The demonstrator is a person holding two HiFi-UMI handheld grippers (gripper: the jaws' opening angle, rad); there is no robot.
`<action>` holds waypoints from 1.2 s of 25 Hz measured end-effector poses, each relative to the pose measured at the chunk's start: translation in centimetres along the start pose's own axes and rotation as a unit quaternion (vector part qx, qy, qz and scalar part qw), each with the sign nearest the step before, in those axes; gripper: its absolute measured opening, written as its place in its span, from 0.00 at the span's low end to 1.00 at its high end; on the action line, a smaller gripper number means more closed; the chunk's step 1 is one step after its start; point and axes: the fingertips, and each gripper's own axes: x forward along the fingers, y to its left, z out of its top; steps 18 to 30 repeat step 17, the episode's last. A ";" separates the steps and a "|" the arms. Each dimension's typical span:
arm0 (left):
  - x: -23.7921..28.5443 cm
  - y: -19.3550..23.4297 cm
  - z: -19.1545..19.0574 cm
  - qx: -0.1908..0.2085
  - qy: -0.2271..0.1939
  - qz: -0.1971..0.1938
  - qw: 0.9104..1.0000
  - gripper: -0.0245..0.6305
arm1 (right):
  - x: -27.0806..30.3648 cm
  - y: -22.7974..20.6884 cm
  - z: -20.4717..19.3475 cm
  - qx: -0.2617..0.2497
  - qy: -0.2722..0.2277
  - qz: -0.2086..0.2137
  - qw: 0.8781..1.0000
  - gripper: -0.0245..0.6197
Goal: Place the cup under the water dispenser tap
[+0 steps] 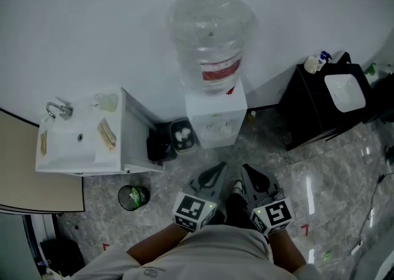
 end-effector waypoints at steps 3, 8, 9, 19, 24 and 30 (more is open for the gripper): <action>-0.3 -0.3 0.6 0.007 -0.006 -0.006 1.000 0.04 | 0.0 0.4 0.6 -0.008 -0.002 -0.002 1.000 0.05; -0.7 -0.4 0.9 0.018 -0.011 -0.008 1.000 0.04 | 0.2 0.7 0.7 -0.007 -0.004 -0.010 1.000 0.05; -0.8 -0.3 0.8 0.022 -0.010 -0.007 1.000 0.04 | 0.2 0.8 0.8 -0.007 -0.004 -0.009 1.000 0.05; -1.0 0.3 0.9 0.025 -0.013 -0.001 1.000 0.04 | 0.8 0.9 0.9 -0.016 -0.003 -0.003 1.000 0.05; -1.0 0.3 0.9 0.025 -0.013 -0.001 1.000 0.04 | 0.8 0.9 0.9 -0.016 -0.003 -0.003 1.000 0.05; -1.0 0.3 0.9 0.025 -0.013 -0.001 1.000 0.04 | 0.8 0.9 0.9 -0.016 -0.003 -0.003 1.000 0.05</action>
